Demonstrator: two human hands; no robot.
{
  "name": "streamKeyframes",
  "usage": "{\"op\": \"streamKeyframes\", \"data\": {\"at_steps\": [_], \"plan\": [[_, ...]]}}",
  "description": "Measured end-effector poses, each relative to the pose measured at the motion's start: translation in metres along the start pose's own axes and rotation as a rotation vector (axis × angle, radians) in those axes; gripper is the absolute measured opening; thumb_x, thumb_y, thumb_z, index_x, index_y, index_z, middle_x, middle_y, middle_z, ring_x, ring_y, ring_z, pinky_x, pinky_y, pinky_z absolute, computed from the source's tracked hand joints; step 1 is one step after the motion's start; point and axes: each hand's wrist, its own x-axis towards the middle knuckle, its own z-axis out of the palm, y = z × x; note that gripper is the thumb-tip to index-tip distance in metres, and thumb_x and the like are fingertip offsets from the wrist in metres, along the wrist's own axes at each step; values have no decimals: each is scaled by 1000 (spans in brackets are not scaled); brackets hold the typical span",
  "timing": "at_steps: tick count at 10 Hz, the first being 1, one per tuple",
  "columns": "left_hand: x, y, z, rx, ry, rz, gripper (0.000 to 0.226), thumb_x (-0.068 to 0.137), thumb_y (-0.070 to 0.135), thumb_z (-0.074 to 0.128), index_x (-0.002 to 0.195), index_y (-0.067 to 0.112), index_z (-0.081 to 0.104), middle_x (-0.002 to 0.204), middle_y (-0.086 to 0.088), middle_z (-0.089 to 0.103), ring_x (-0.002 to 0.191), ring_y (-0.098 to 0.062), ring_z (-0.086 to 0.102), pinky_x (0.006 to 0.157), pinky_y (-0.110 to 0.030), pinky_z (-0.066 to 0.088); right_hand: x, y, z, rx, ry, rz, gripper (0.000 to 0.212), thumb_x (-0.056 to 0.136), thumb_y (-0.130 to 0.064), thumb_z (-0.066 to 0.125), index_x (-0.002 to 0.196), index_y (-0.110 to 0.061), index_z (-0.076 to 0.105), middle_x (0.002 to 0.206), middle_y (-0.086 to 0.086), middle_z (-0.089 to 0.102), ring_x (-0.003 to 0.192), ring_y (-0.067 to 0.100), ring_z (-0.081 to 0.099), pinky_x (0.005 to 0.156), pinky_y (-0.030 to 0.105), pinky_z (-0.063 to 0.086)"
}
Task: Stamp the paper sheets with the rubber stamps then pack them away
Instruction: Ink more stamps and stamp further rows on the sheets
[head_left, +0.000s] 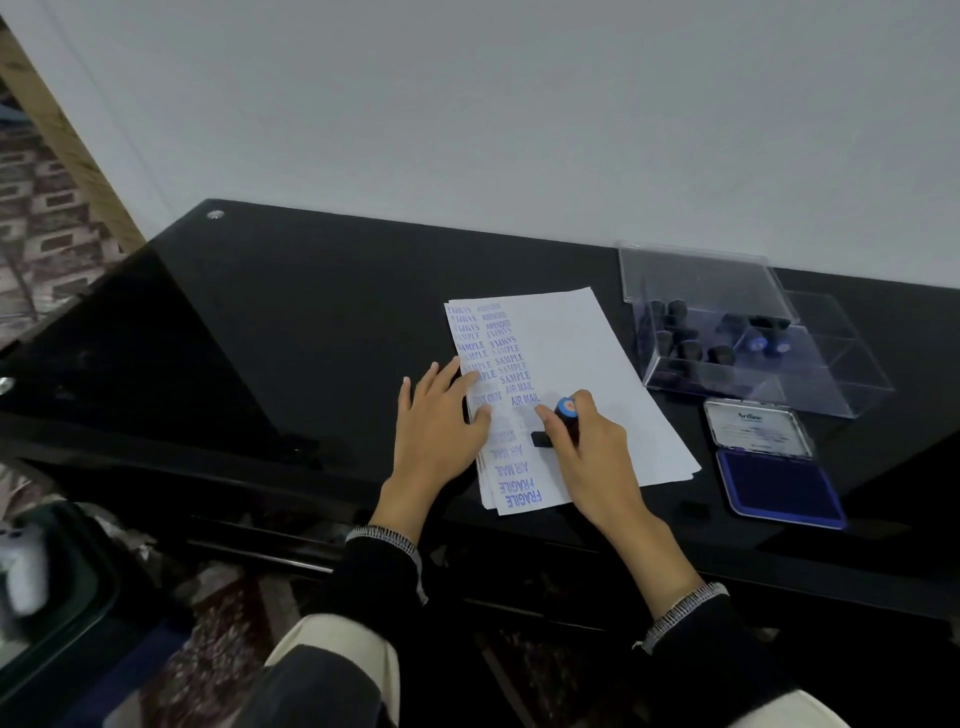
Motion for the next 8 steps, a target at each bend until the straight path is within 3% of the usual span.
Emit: {"op": "streamKeyframes", "data": {"at_steps": [4, 6, 7, 8], "plan": [[1, 0, 2, 22, 8, 2, 51, 95, 42, 46, 143, 25, 41, 157, 7, 26, 147, -16, 14, 119, -42, -1, -1, 4, 6, -111, -56, -68, 32, 92, -52, 39, 86, -21, 31, 74, -3, 60, 65, 19, 60, 57, 38, 48], [1, 1, 1, 21, 2, -5, 51, 95, 42, 46, 143, 25, 41, 157, 7, 26, 147, -16, 14, 119, -41, -1, -1, 6, 9, -185, -56, -78, 29, 94, -49, 41, 87, -22, 31, 80, -4, 63, 69, 15, 62, 59, 34, 50], [1, 1, 0, 17, 0, -4, 51, 95, 42, 46, 143, 25, 42, 157, 7, 26, 147, -15, 14, 119, -41, -1, 0, 1, 5, 11, 14, -25, 24, 96, -36, 49, 86, -17, 37, 68, -9, 53, 58, 4, 52, 55, 18, 41], [0, 0, 0, 21, -2, -1, 50, 95, 42, 46, 143, 26, 42, 157, 8, 26, 147, -16, 14, 119, -42, -1, 4, 5, -7, 366, 284, 221, 24, 96, -31, 51, 80, -13, 45, 65, -6, 47, 57, 5, 41, 58, 17, 37]]}}
